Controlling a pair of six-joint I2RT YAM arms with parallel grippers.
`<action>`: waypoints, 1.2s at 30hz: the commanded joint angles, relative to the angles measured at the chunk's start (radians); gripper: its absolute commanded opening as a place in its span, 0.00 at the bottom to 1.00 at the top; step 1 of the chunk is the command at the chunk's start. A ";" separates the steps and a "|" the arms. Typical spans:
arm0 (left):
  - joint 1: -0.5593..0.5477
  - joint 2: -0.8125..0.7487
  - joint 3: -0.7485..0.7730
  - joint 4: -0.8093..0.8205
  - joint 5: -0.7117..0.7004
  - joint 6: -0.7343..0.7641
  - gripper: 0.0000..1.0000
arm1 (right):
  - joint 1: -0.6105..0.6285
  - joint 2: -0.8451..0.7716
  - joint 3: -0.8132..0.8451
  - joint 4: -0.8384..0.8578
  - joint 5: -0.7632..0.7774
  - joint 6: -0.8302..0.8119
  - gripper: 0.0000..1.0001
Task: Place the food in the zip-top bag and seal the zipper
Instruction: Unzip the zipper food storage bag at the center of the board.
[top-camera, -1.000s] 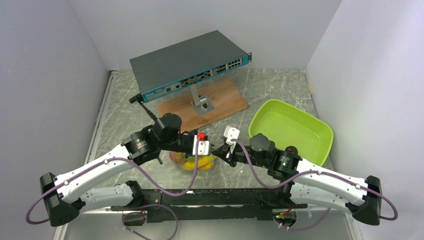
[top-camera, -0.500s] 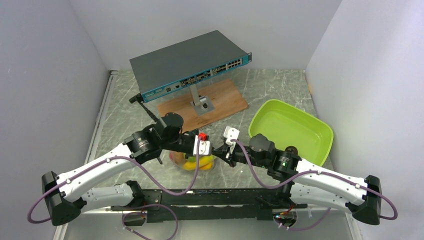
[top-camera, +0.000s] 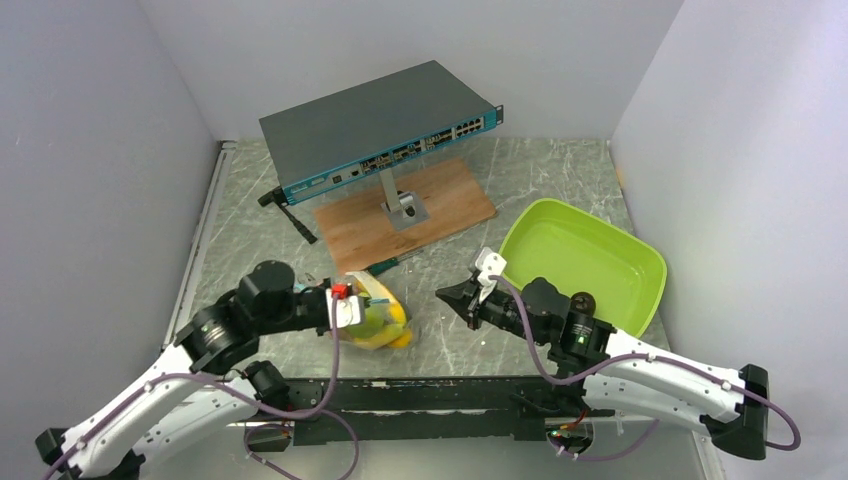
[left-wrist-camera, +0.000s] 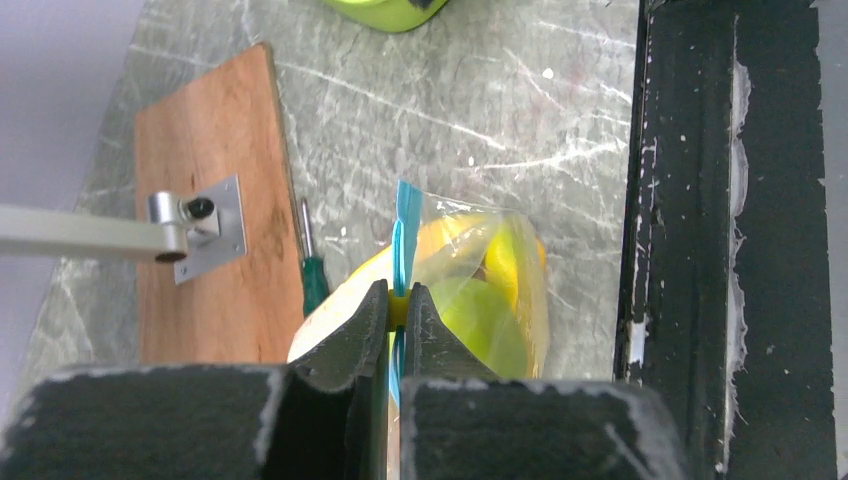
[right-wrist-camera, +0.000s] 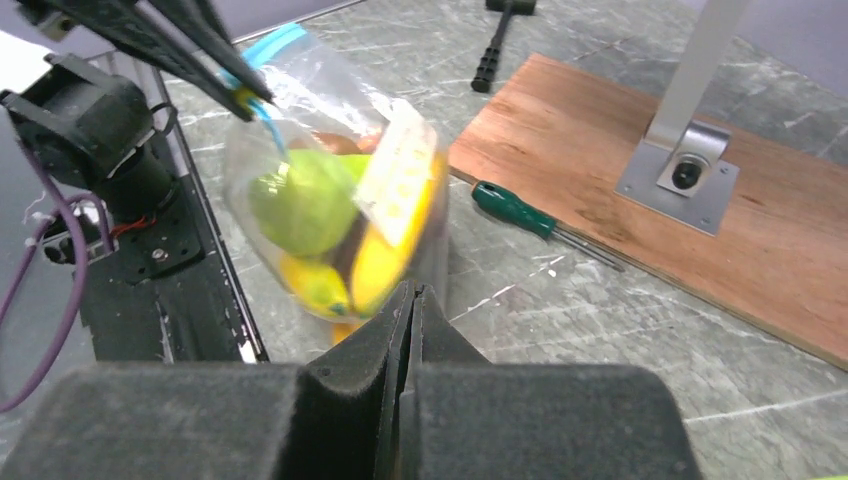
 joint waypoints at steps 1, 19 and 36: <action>0.003 -0.107 -0.032 -0.075 -0.101 -0.051 0.00 | 0.000 -0.033 -0.010 0.029 0.085 0.031 0.00; 0.003 -0.014 0.040 0.030 0.154 -0.047 0.00 | -0.014 0.447 0.427 -0.219 -0.451 -0.021 0.51; 0.003 0.043 0.078 0.000 0.200 -0.012 0.00 | -0.011 0.565 0.560 -0.303 -0.461 -0.116 0.27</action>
